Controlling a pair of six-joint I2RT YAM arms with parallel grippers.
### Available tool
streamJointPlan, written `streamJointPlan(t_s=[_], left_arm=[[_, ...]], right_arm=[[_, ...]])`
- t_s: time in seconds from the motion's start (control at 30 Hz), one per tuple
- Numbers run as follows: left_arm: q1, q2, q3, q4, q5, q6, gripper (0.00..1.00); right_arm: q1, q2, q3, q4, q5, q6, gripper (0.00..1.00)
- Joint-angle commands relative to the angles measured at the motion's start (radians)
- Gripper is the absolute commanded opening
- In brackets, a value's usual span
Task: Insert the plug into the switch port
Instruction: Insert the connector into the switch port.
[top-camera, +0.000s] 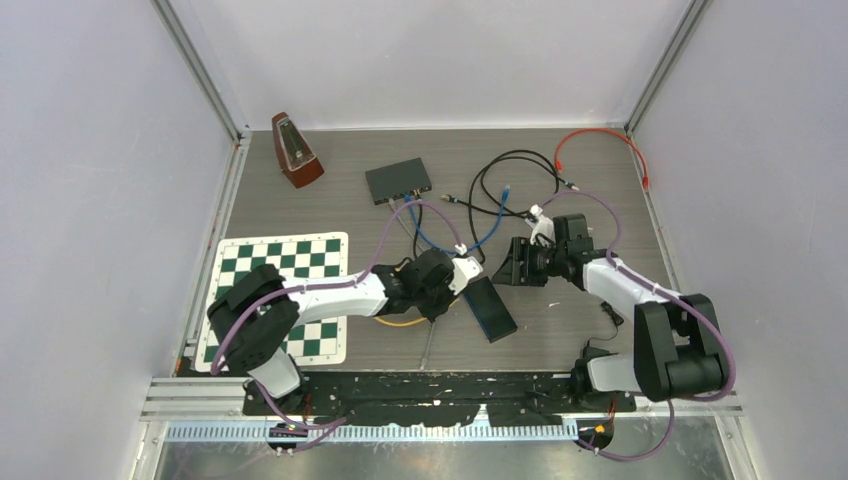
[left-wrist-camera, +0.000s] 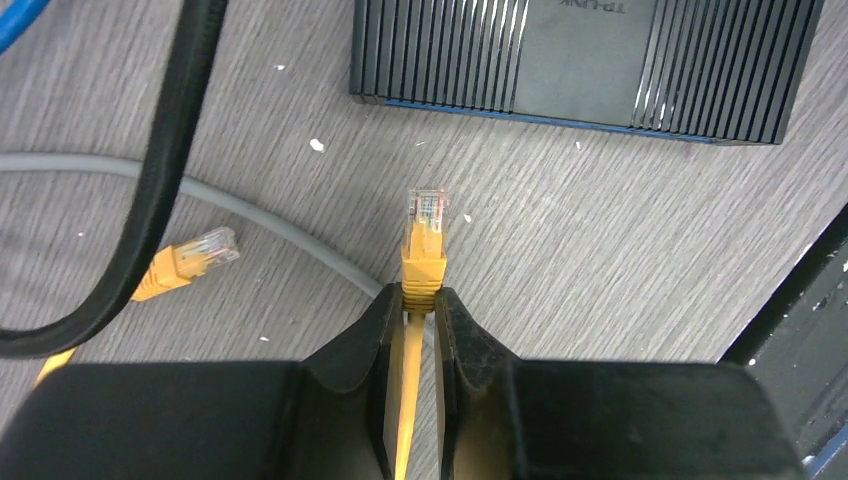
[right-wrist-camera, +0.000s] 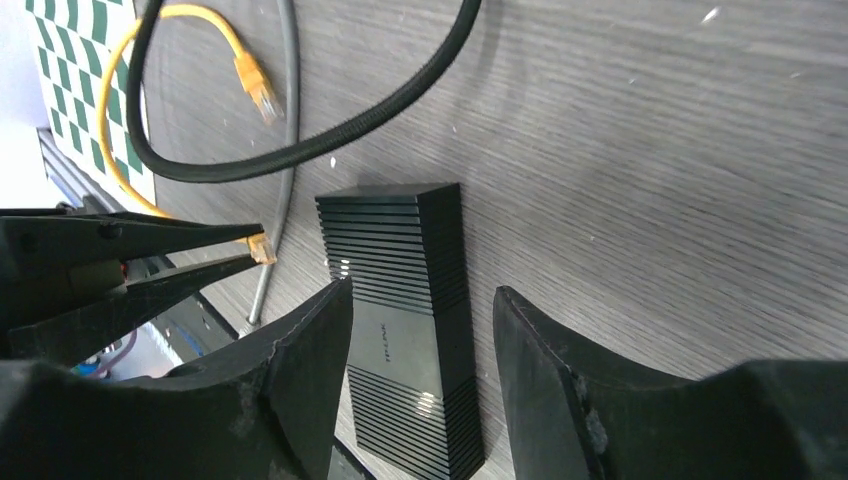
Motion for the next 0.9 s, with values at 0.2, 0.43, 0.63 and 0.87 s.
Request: streamJointPlan(t_s=[0.2,0.43,0.63,0.87], left_arm=[[-0.008,0.082,0.093,-0.067,-0.001,-0.013,0.0],[-0.009,0.124,0.142,-0.121,-0.011,-0.039,0.0],[-0.01,0.162,0.192,-0.203,-0.034,-0.053,0.0],[-0.01,0.184,0.249,-0.265,-0.032,-0.055,0.0]], right_arm=[[-0.003,0.159,0.065,0.042,-0.107,-0.098,0.57],[0.005,0.24,0.097,0.076,-0.162,-0.109,0.5],[0.048,0.294,0.099,0.116,-0.185,-0.115,0.45],[0.066,0.323,0.1,0.16,-0.216,-0.102,0.42]])
